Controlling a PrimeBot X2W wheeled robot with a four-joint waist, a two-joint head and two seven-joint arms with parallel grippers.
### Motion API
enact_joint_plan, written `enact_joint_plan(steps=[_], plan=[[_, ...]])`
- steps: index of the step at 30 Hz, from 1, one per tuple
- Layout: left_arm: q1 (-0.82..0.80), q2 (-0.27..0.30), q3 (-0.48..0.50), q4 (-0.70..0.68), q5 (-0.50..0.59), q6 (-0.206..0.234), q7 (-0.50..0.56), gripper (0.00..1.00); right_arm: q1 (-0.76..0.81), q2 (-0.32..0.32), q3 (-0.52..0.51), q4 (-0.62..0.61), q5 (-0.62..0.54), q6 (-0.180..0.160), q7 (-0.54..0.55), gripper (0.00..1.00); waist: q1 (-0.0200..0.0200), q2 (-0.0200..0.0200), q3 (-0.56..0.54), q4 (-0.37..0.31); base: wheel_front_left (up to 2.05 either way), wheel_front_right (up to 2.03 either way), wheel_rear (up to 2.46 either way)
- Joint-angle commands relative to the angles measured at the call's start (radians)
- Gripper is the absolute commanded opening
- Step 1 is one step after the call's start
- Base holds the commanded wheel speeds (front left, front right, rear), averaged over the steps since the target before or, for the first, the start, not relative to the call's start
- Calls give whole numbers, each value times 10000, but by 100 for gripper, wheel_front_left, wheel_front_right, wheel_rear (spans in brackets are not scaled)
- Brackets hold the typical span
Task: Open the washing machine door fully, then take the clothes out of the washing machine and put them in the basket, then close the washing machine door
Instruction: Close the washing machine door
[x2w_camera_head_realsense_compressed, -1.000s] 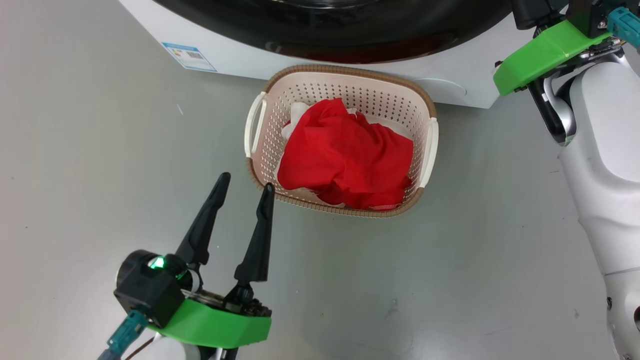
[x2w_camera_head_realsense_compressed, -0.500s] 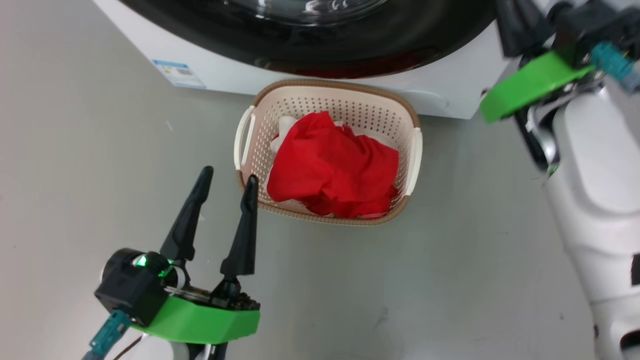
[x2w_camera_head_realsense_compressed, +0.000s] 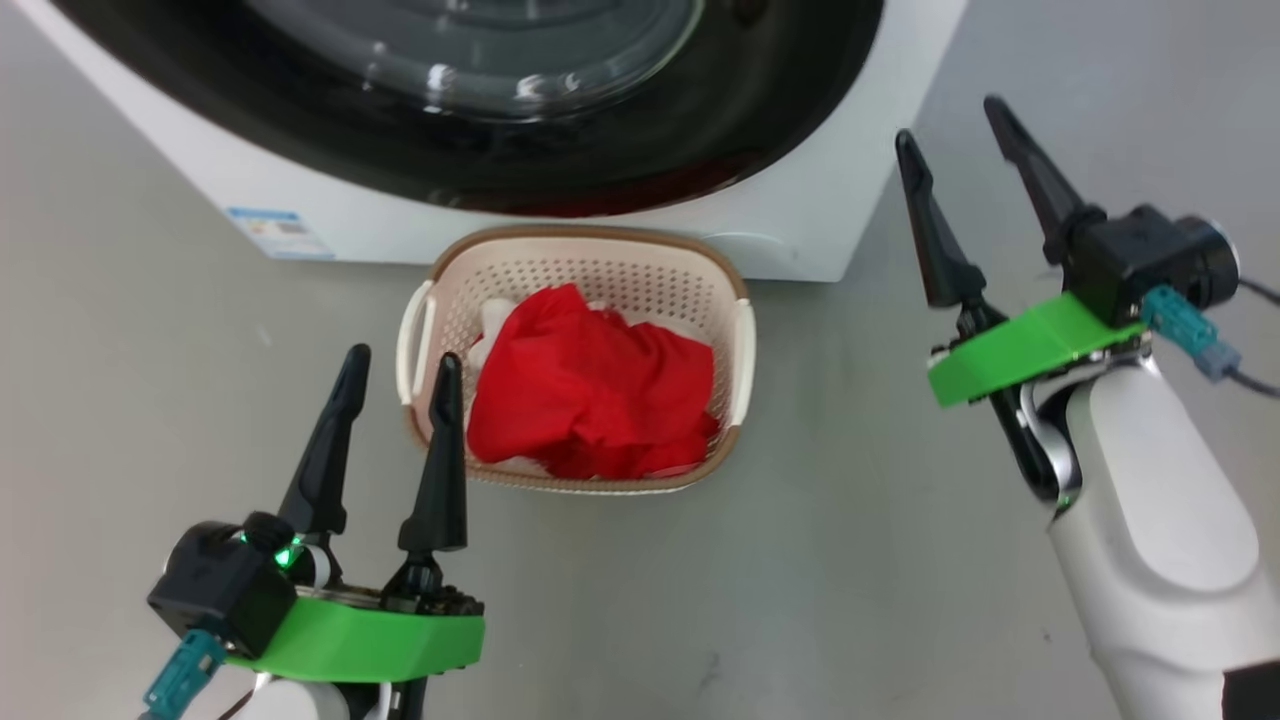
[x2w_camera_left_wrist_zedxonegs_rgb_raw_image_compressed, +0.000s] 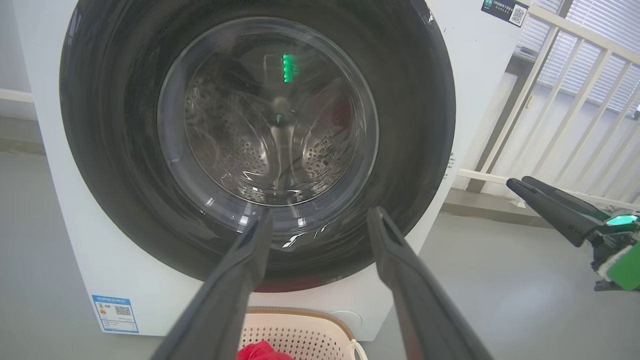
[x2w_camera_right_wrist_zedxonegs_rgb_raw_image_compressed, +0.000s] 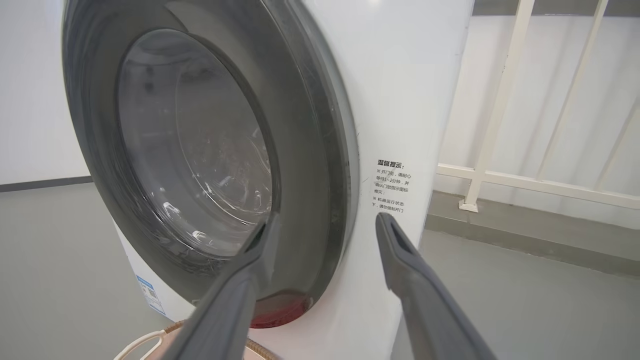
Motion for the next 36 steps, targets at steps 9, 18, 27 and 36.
enact_joint_plan(steps=[9, 18, 27, 36], plan=[[280, 98, 613, 104, 15, 141, -49, 100, 1622, 259, -371, -1302, -80, -38, -22, 100, 0, -1, -891, -1004, 0, 0, 0], [553, 97, 865, 345, 160, 98, -49, 100, 2941, 262, -1104, -2316, -137, -38, -22, 100, 0, -1, -1500, -1435, 0, 0, 0], [1089, 99, 1362, 308, 488, 0, -49, 100, 4125, 263, -1484, -2840, 19, -38, -22, 100, 0, -1, -2132, -1809, 0, 0, 0], [1637, 98, 1742, 197, 611, -105, -49, 100, 5185, 263, -1569, -3100, 10, -38, -22, 100, 0, -1, -2807, -2019, 0, 0, 0]])
